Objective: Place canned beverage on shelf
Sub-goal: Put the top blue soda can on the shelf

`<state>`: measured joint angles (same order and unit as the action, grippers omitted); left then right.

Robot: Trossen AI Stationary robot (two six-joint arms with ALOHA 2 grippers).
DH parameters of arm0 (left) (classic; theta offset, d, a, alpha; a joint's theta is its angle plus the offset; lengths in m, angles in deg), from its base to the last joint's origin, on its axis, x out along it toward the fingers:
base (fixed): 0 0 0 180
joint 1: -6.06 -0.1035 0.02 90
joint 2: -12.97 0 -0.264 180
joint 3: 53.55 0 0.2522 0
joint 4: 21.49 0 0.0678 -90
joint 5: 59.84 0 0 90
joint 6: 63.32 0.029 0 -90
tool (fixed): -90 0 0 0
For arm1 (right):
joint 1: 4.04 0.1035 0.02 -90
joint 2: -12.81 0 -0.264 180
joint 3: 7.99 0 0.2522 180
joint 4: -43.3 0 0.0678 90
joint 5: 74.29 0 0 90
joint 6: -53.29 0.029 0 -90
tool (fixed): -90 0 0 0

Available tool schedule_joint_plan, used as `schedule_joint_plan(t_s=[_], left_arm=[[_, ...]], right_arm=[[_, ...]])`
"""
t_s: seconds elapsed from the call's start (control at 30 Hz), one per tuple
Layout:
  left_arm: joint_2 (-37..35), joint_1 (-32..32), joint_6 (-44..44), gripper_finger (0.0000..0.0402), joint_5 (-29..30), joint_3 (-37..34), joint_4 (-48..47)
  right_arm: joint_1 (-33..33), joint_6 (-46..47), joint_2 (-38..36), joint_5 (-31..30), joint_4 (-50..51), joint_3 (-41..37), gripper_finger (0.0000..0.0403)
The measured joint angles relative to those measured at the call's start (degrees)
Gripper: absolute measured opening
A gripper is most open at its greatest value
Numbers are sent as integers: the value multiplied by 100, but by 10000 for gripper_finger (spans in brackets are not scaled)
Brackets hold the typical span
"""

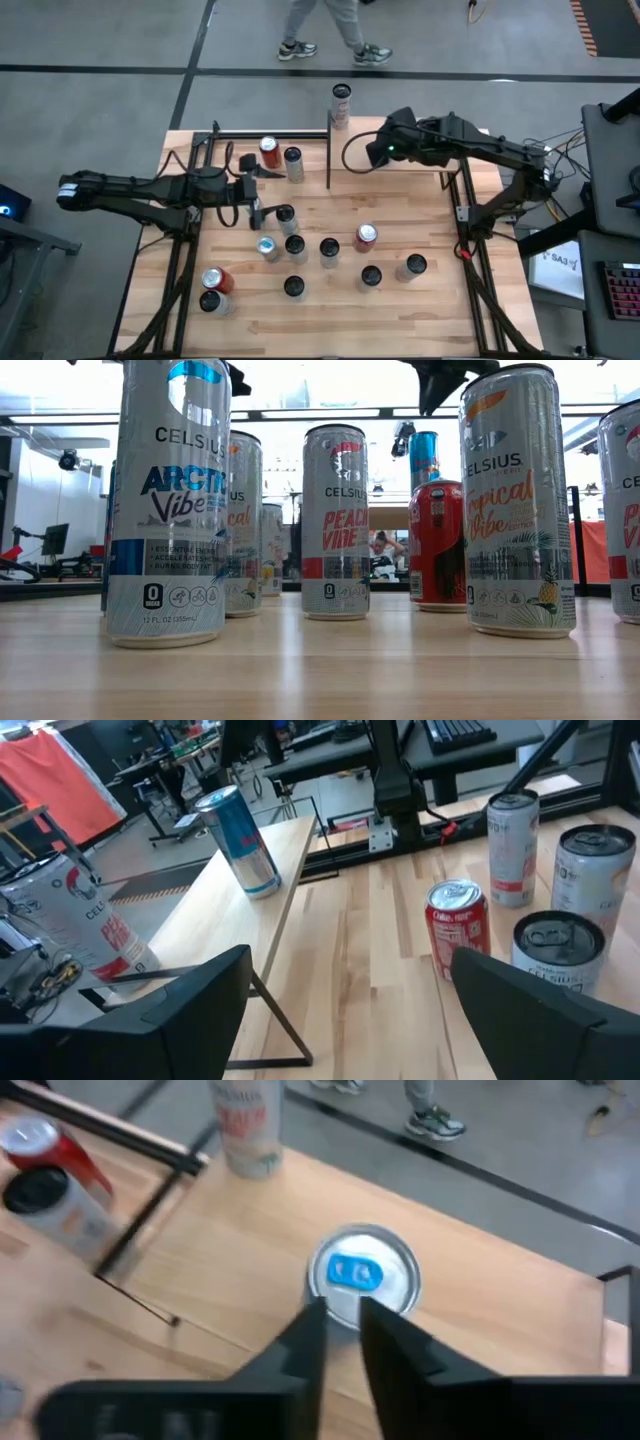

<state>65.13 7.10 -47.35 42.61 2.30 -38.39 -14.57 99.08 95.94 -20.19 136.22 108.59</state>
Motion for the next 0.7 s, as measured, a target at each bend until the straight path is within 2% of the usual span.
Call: schedule_joint_plan(t_s=[0.1,0.37,0.7], left_arm=[[-67,-2,-16,326,2,0,-30],[-267,0,-37,326,52,-28,-398],[-402,0,-38,326,55,-61,-605]], right_arm=[[0,-16,161,-2,111,47,15],[-113,8,376,-296,108,53,11],[-452,-70,449,-316,59,-51,11]])
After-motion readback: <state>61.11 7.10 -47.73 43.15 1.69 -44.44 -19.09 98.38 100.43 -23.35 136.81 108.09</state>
